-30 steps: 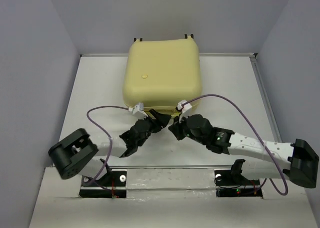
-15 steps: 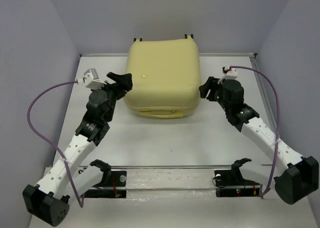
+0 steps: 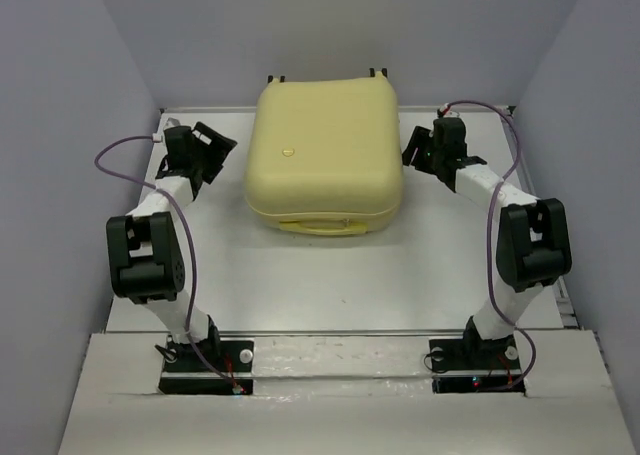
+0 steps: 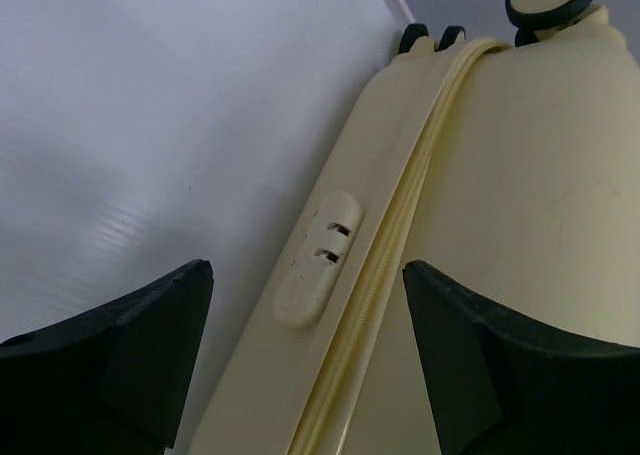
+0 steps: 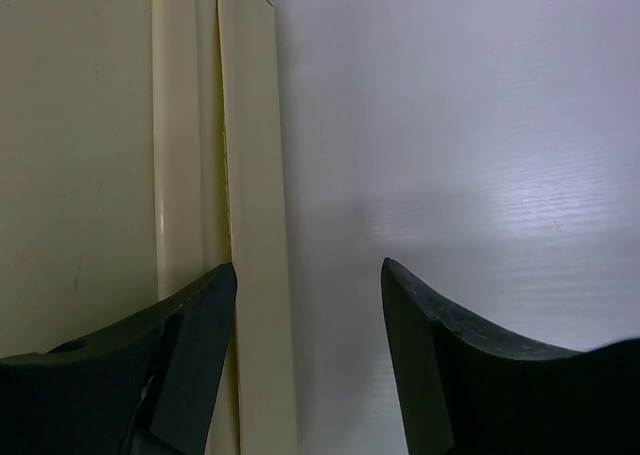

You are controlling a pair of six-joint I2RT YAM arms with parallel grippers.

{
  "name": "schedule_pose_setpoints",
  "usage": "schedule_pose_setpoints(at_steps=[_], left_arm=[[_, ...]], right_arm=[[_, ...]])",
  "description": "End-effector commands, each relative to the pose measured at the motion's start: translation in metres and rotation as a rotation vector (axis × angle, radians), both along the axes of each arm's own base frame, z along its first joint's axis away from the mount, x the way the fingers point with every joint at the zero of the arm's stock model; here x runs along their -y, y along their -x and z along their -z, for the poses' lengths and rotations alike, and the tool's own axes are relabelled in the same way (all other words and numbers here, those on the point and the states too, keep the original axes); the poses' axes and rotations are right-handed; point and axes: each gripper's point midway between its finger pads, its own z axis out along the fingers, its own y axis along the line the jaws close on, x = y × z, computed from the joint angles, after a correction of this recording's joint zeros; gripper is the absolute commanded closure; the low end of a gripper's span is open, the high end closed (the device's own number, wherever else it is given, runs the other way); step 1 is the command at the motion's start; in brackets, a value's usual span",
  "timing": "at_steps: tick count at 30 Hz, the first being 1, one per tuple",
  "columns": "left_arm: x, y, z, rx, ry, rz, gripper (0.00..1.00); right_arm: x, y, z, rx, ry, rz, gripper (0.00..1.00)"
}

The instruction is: Pack the luggage

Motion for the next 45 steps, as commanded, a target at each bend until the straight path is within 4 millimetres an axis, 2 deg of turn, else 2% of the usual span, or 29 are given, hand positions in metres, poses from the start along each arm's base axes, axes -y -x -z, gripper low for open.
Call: schedule_pose_setpoints(at_steps=[1, 6, 7, 8, 9, 10, 11, 12, 15, 16, 18, 20, 21, 22, 23, 24, 25, 26, 27, 30, 31, 32, 33, 36, 39, 41, 43, 44, 45], left_arm=[[0.030, -0.013, -0.013, 0.046, 0.130, 0.095, 0.12], [0.084, 0.012, 0.013, 0.028, 0.103, 0.165, 0.13], [0.090, 0.025, 0.029, 0.012, 0.090, 0.163, 0.13], [0.108, 0.037, 0.027, 0.025, 0.100, 0.191, 0.13], [0.112, 0.061, 0.055, -0.030, 0.106, 0.196, 0.13], [0.124, 0.085, 0.065, -0.028, 0.124, 0.212, 0.13], [0.132, 0.083, 0.049, 0.022, 0.137, 0.226, 0.13], [0.133, 0.109, 0.073, -0.026, 0.139, 0.232, 0.13], [0.153, 0.147, 0.064, 0.028, 0.158, 0.266, 0.13], [0.149, 0.169, 0.083, -0.007, 0.148, 0.247, 0.13], [0.162, 0.205, 0.078, 0.022, 0.189, 0.284, 0.13], [0.164, 0.221, 0.073, 0.052, 0.222, 0.256, 0.14], [0.168, 0.228, 0.053, 0.114, 0.263, 0.267, 0.14], [0.170, 0.241, 0.062, 0.084, 0.249, 0.260, 0.15], [0.168, 0.242, 0.056, 0.098, 0.241, 0.251, 0.15], [0.168, 0.238, 0.025, 0.174, 0.255, 0.247, 0.15], [0.150, 0.233, 0.027, 0.161, 0.166, 0.180, 0.14], [0.140, 0.228, 0.003, 0.220, 0.095, 0.158, 0.13], [0.125, 0.220, -0.032, 0.261, 0.040, 0.096, 0.12], [0.088, 0.206, -0.102, 0.386, -0.126, 0.024, 0.08], [0.080, 0.206, -0.147, 0.442, -0.133, 0.015, 0.08], [0.075, 0.202, -0.167, 0.463, -0.162, 0.018, 0.07], [0.057, 0.192, -0.200, 0.496, -0.206, -0.022, 0.06], [0.055, 0.172, -0.226, 0.495, -0.236, 0.046, 0.04], [0.063, 0.140, -0.203, 0.399, -0.236, 0.114, 0.01], [0.056, 0.119, -0.193, 0.372, -0.180, 0.136, 0.01], [0.041, 0.091, -0.171, 0.323, -0.113, 0.127, 0.01], [0.032, 0.074, -0.149, 0.267, -0.090, 0.122, 0.01], [0.022, 0.064, -0.150, 0.265, -0.071, 0.116, 0.01]], right_arm=[[-0.042, -0.017, -0.016, 0.015, -0.131, -0.152, 0.33], [-0.068, -0.014, -0.014, 0.006, -0.204, -0.298, 0.31], [-0.072, -0.012, -0.017, 0.009, -0.215, -0.324, 0.31], [-0.081, -0.007, -0.019, 0.010, -0.223, -0.365, 0.31], [-0.082, -0.005, -0.020, 0.012, -0.223, -0.378, 0.31], [-0.091, 0.001, -0.022, 0.012, -0.233, -0.429, 0.31], [-0.094, 0.004, -0.022, 0.008, -0.242, -0.451, 0.31], [-0.096, 0.006, -0.024, 0.006, -0.247, -0.469, 0.31], [-0.105, 0.016, -0.024, -0.016, -0.258, -0.526, 0.31], [-0.106, 0.017, -0.024, -0.026, -0.261, -0.534, 0.31], [-0.111, 0.023, -0.024, -0.037, -0.281, -0.575, 0.31], [-0.114, 0.024, -0.019, -0.055, -0.293, -0.594, 0.31], [-0.116, 0.023, -0.024, -0.048, -0.299, -0.614, 0.31], [-0.116, 0.023, -0.022, -0.063, -0.297, -0.612, 0.30], [-0.115, 0.020, -0.017, -0.074, -0.284, -0.599, 0.30], [-0.114, 0.015, -0.022, -0.064, -0.277, -0.595, 0.30], [-0.113, 0.014, -0.019, -0.079, -0.267, -0.584, 0.29], [-0.108, 0.008, -0.017, -0.077, -0.243, -0.547, 0.28], [-0.105, 0.006, -0.017, -0.079, -0.232, -0.532, 0.27], [-0.098, 0.002, -0.020, -0.073, -0.222, -0.502, 0.24], [-0.092, -0.001, -0.023, -0.065, -0.220, -0.484, 0.23], [-0.087, -0.003, -0.026, -0.059, -0.219, -0.469, 0.22], [-0.087, -0.004, -0.029, -0.051, -0.217, -0.469, 0.21], [-0.078, -0.006, -0.044, -0.012, -0.203, -0.468, 0.19], [-0.077, 0.000, -0.057, 0.024, -0.179, -0.493, 0.16], [-0.075, 0.004, -0.068, 0.056, -0.156, -0.508, 0.12], [-0.071, 0.010, -0.072, 0.064, -0.138, -0.507, 0.10], [-0.069, 0.012, -0.070, 0.067, -0.122, -0.510, 0.09], [-0.064, 0.013, -0.070, 0.070, -0.114, -0.502, 0.09]])
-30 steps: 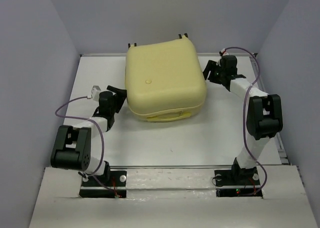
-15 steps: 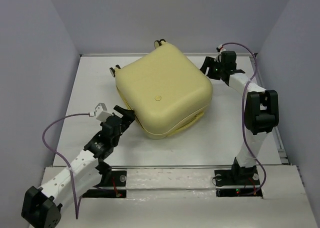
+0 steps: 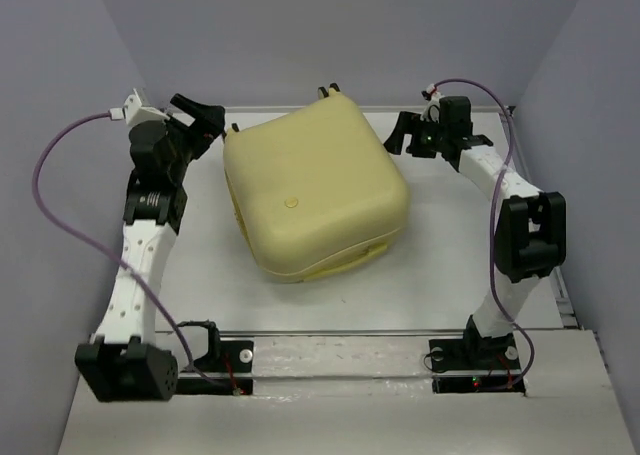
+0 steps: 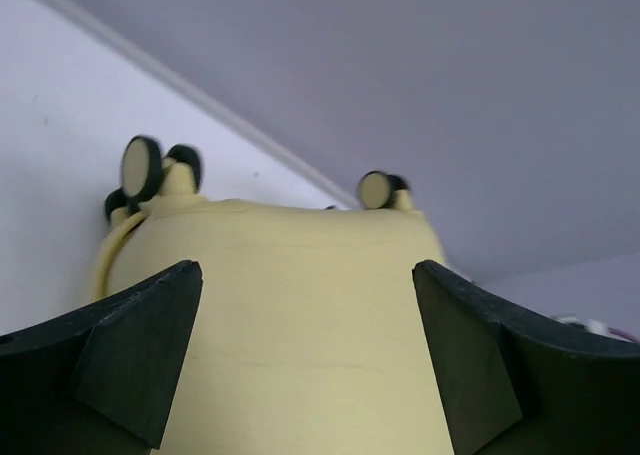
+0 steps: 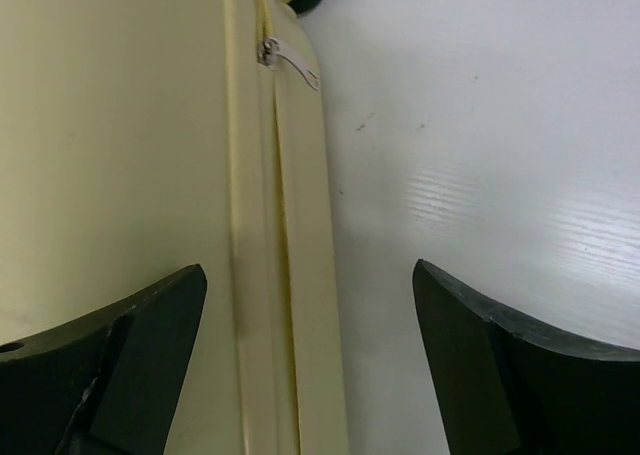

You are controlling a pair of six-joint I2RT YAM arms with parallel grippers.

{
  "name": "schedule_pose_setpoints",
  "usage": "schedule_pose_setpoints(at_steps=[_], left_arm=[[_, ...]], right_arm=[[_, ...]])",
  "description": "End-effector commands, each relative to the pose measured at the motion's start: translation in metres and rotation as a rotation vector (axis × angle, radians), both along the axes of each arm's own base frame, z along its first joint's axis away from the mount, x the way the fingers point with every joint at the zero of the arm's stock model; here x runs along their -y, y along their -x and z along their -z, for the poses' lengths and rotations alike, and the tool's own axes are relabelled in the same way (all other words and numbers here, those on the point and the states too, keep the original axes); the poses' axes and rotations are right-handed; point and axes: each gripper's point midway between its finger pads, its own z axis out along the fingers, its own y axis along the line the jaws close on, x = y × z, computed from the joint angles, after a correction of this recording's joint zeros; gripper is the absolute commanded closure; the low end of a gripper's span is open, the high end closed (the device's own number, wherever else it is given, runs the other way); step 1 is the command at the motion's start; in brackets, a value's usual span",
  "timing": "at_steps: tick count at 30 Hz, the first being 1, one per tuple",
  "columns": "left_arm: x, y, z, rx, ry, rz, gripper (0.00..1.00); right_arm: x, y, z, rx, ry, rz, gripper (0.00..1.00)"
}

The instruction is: Pack the luggage

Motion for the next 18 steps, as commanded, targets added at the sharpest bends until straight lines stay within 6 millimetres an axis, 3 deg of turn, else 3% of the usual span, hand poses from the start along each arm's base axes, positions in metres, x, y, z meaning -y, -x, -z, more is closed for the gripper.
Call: schedule_pose_setpoints(at_steps=[1, 2, 3, 4, 6, 7, 8, 9, 11, 14, 15, 16, 17, 18], left_arm=[[-0.011, -0.051, 0.078, -0.219, 0.072, 0.112, 0.01], [-0.015, -0.059, 0.083, -0.234, 0.077, 0.118, 0.01], [-0.018, -0.074, 0.102, -0.283, 0.087, 0.125, 0.01], [-0.018, -0.083, 0.094, -0.268, 0.090, 0.148, 0.01], [-0.026, -0.102, 0.108, -0.288, 0.118, 0.166, 0.01], [-0.025, -0.109, 0.101, -0.274, 0.118, 0.188, 0.01], [-0.030, -0.119, 0.116, -0.310, 0.121, 0.192, 0.01], [-0.031, -0.127, 0.111, -0.300, 0.116, 0.199, 0.01], [-0.028, -0.136, 0.117, -0.312, 0.115, 0.227, 0.01], [-0.026, -0.151, 0.140, -0.353, 0.141, 0.265, 0.01], [-0.025, -0.157, 0.157, -0.384, 0.160, 0.276, 0.01], [-0.020, -0.161, 0.155, -0.366, 0.184, 0.302, 0.01], [-0.018, -0.165, 0.170, -0.388, 0.209, 0.311, 0.01], [-0.015, -0.169, 0.171, -0.378, 0.236, 0.328, 0.01]], right_arm=[[-0.015, 0.023, -0.043, 0.104, -0.006, -0.105, 0.08], [-0.011, 0.022, -0.044, 0.114, 0.013, -0.087, 0.08], [-0.010, 0.024, -0.049, 0.129, 0.019, -0.083, 0.08], [-0.008, 0.025, -0.049, 0.129, 0.024, -0.078, 0.07], [-0.007, 0.026, -0.051, 0.136, 0.029, -0.077, 0.07], [-0.008, 0.028, -0.052, 0.139, 0.026, -0.080, 0.07], [-0.008, 0.029, -0.054, 0.142, 0.024, -0.083, 0.07], [-0.008, 0.031, -0.054, 0.142, 0.023, -0.084, 0.07], [-0.008, 0.034, -0.054, 0.143, 0.021, -0.087, 0.06], [-0.008, 0.038, -0.056, 0.149, 0.014, -0.086, 0.06], [-0.009, 0.040, -0.058, 0.154, 0.009, -0.090, 0.06], [-0.009, 0.040, -0.059, 0.158, 0.005, -0.090, 0.06], [-0.009, 0.044, -0.060, 0.160, -0.002, -0.093, 0.06], [-0.010, 0.044, -0.063, 0.171, -0.006, -0.095, 0.06]])
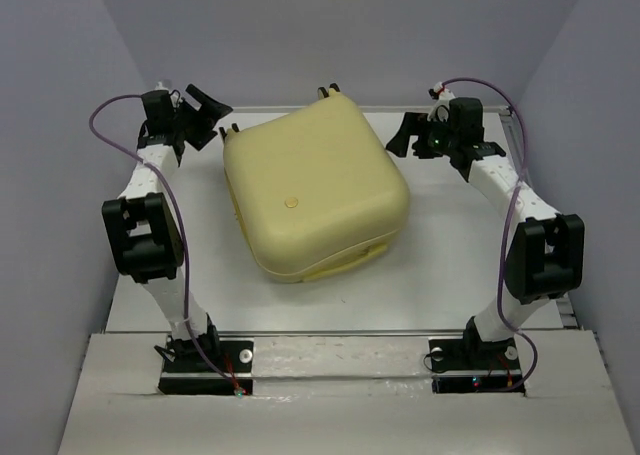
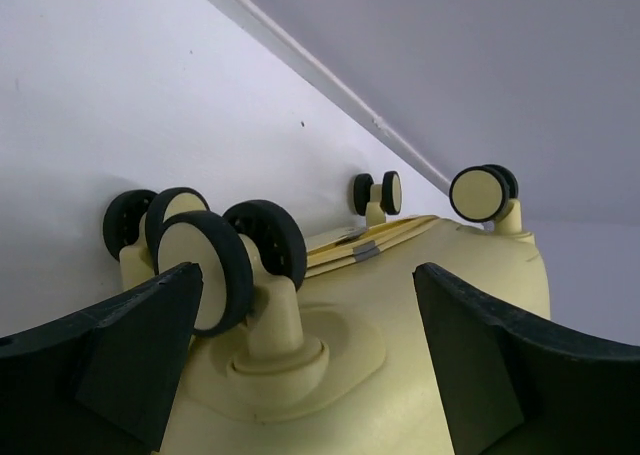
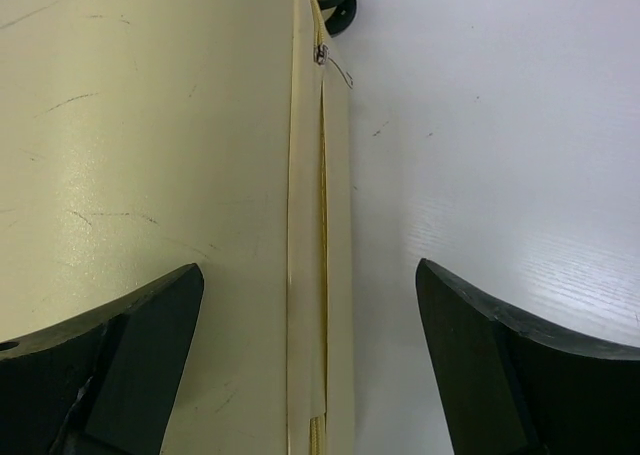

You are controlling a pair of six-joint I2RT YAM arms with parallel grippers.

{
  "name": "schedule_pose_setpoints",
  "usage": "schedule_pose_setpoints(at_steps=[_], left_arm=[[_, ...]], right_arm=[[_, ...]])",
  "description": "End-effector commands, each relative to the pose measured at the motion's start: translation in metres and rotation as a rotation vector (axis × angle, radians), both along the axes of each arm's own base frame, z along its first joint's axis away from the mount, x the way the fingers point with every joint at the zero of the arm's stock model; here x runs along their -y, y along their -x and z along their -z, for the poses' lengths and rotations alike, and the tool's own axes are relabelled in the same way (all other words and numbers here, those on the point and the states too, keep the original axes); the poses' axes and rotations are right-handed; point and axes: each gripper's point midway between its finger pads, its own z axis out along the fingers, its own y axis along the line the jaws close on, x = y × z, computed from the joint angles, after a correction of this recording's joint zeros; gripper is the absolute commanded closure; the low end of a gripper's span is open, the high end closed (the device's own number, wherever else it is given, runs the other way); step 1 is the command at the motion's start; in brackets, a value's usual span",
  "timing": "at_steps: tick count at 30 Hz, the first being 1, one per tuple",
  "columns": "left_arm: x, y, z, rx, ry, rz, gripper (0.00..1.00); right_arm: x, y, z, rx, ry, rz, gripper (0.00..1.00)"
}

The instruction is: Pack the luggage

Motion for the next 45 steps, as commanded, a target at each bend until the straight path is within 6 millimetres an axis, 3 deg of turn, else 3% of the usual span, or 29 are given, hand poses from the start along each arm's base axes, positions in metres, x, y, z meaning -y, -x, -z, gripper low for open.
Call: schedule_pose_setpoints(at_steps=[1, 3, 7, 15, 19, 22, 23, 25, 26, 27, 34, 37, 41, 45], left_arm=[[0.021, -0.012, 0.018, -0.001, 0.105, 0.114, 0.01], [0.022, -0.016, 0.028, -0.020, 0.132, 0.115, 0.01], [0.024, -0.028, 0.027, -0.008, 0.148, 0.118, 0.01], [0.059, -0.042, 0.022, 0.047, 0.283, 0.164, 0.01], [0.058, -0.040, 0.011, 0.100, 0.367, 0.141, 0.17], [0.055, -0.029, -0.015, 0.183, 0.472, 0.133, 0.44], [0.050, -0.020, -0.028, 0.244, 0.562, 0.122, 0.65], [0.048, -0.010, -0.058, 0.339, 0.603, 0.143, 0.85], [0.047, -0.009, -0.067, 0.351, 0.610, 0.148, 0.89], [0.049, -0.005, -0.088, 0.390, 0.601, 0.163, 0.93], [0.059, 0.022, -0.199, 0.556, 0.543, 0.231, 0.94], [0.061, 0.033, -0.235, 0.595, 0.505, 0.240, 0.94], [0.061, 0.039, -0.250, 0.588, 0.466, 0.229, 0.94], [0.061, 0.039, -0.226, 0.522, 0.448, 0.216, 0.94]], right_arm=[[-0.014, 0.018, -0.018, 0.041, -0.034, -0.068, 0.06], [-0.015, 0.023, -0.025, 0.057, -0.041, -0.076, 0.06], [-0.016, 0.030, -0.037, 0.085, -0.056, -0.086, 0.06], [-0.017, 0.048, -0.049, 0.118, -0.083, -0.104, 0.06], [-0.015, 0.055, -0.056, 0.139, -0.089, -0.095, 0.06], [-0.016, 0.061, -0.064, 0.150, -0.105, -0.102, 0.06], [-0.016, 0.067, -0.073, 0.170, -0.111, -0.106, 0.06], [-0.016, 0.075, -0.081, 0.183, -0.127, -0.114, 0.04], [-0.016, 0.079, -0.085, 0.191, -0.132, -0.117, 0.03], [-0.016, 0.088, -0.091, 0.202, -0.145, -0.121, 0.01], [-0.025, 0.123, -0.098, 0.208, -0.215, -0.179, 0.00], [-0.028, 0.130, -0.082, 0.172, -0.224, -0.186, 0.00], [-0.037, 0.139, -0.062, 0.125, -0.228, -0.201, 0.00], [-0.039, 0.151, -0.059, 0.125, -0.214, -0.210, 0.00]])
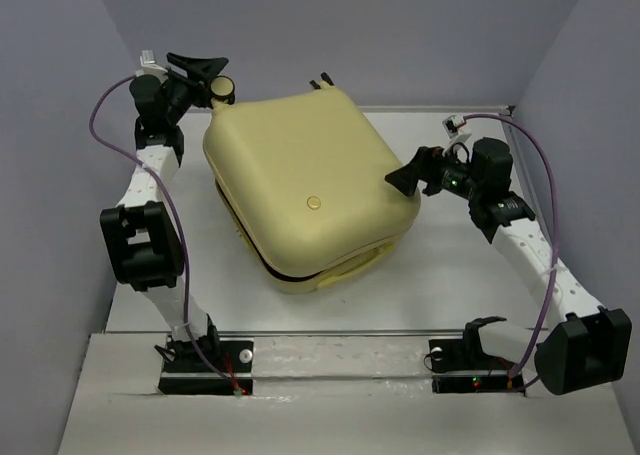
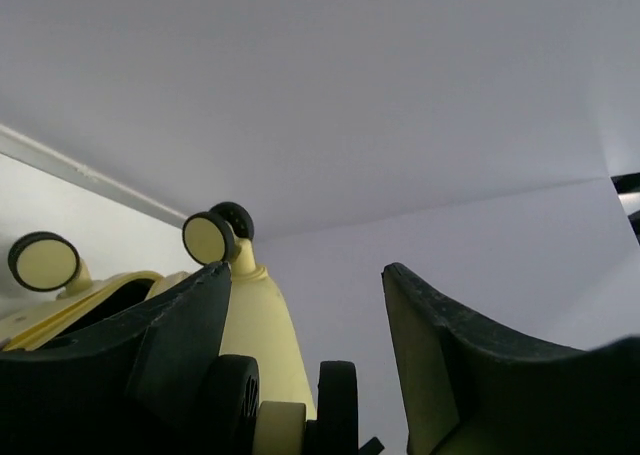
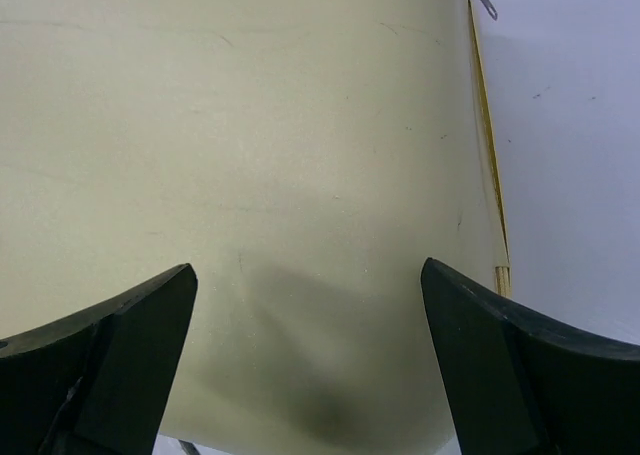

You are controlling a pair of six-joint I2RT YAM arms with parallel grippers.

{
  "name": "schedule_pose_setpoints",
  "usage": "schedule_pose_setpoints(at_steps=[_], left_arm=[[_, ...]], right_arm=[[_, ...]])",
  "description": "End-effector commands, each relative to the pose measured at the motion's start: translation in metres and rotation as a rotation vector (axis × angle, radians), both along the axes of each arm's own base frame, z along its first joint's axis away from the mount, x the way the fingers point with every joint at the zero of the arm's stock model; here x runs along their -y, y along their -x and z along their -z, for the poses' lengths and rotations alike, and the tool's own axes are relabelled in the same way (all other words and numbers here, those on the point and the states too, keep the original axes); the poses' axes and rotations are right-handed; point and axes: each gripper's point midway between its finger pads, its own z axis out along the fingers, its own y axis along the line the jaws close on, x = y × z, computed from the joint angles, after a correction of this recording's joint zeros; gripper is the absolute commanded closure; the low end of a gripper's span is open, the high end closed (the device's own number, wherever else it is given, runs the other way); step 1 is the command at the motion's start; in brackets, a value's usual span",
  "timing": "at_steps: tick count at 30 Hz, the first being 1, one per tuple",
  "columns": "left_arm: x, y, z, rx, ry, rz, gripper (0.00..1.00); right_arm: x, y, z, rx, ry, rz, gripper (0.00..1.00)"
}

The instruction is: Pack the luggage

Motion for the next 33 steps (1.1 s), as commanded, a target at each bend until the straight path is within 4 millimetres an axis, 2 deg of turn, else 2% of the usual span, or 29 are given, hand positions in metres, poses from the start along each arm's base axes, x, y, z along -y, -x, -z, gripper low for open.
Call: schedule_pose_setpoints(at_steps=[1, 3, 4, 6, 7, 8, 9, 10, 14, 18, 20, 22, 23, 24, 25, 26, 28, 29, 31, 32, 33], left_arm=[[0.011, 0.045, -0.063, 0.165, -0.052, 0.059, 0.94], [0.007, 0.045, -0.045, 0.134, -0.064, 0.047, 0.94], [0.005, 0.044, -0.025, 0.093, -0.062, 0.046, 0.94], [-0.002, 0.042, -0.004, 0.054, -0.073, 0.039, 0.94], [-0.004, 0.042, 0.015, 0.019, -0.074, 0.033, 0.94], [-0.008, 0.043, 0.024, 0.003, -0.080, 0.023, 0.94], [-0.015, 0.043, 0.032, -0.011, -0.086, 0.006, 0.94], [-0.019, 0.043, 0.050, -0.044, -0.096, -0.005, 0.94], [-0.038, 0.048, 0.086, -0.123, -0.110, -0.046, 0.94], [-0.049, 0.047, 0.106, -0.166, -0.133, -0.064, 0.94], [-0.049, 0.043, 0.108, -0.171, -0.147, -0.058, 0.94], [-0.050, 0.039, 0.113, -0.182, -0.146, -0.063, 0.92], [-0.053, 0.036, 0.113, -0.179, -0.151, -0.069, 0.83], [-0.053, 0.034, 0.111, -0.174, -0.156, -0.068, 0.75], [-0.053, 0.032, 0.106, -0.171, -0.165, -0.066, 0.66], [-0.056, 0.030, 0.105, -0.162, -0.204, -0.074, 0.41], [-0.062, 0.031, 0.107, -0.200, -0.253, -0.098, 0.23], [-0.072, 0.026, 0.095, -0.186, -0.294, -0.153, 0.13], [-0.092, 0.030, 0.075, -0.176, -0.401, -0.260, 0.06], [-0.099, 0.033, 0.065, -0.167, -0.432, -0.300, 0.04], [-0.104, 0.042, 0.045, -0.137, -0.460, -0.344, 0.03]], right_arm=[[-0.017, 0.026, 0.006, -0.028, -0.006, -0.064, 0.00], [-0.014, 0.031, 0.009, -0.030, 0.022, -0.026, 0.00], [-0.018, 0.041, 0.018, -0.050, 0.041, -0.033, 0.00], [-0.015, 0.049, 0.020, -0.038, 0.044, 0.000, 0.00], [-0.010, 0.057, 0.010, 0.003, 0.036, 0.023, 0.00], [-0.007, 0.062, 0.015, -0.003, 0.035, 0.031, 0.00], [-0.004, 0.066, 0.012, 0.006, 0.023, 0.046, 0.00], [-0.001, 0.073, 0.002, 0.041, 0.007, 0.055, 0.00], [0.002, 0.082, 0.003, 0.034, 0.013, 0.048, 0.02], [-0.013, 0.091, 0.017, -0.013, 0.033, -0.021, 0.03], [-0.017, 0.095, 0.022, -0.018, 0.048, -0.035, 0.09], [-0.019, 0.101, 0.015, 0.011, 0.049, -0.050, 0.16], [-0.021, 0.106, 0.008, 0.022, 0.048, -0.068, 0.33], [-0.021, 0.109, 0.003, 0.033, 0.053, -0.080, 0.43], [-0.023, 0.117, 0.000, 0.036, 0.056, -0.106, 0.48], [-0.023, 0.120, -0.007, 0.052, 0.054, -0.116, 0.54], [-0.026, 0.129, -0.007, 0.048, 0.063, -0.161, 0.66], [-0.033, 0.136, -0.005, 0.043, 0.067, -0.202, 0.70], [-0.039, 0.142, 0.007, 0.016, 0.092, -0.238, 0.73], [-0.048, 0.152, 0.014, 0.004, 0.103, -0.281, 0.78], [-0.052, 0.156, 0.025, -0.017, 0.123, -0.296, 0.80]])
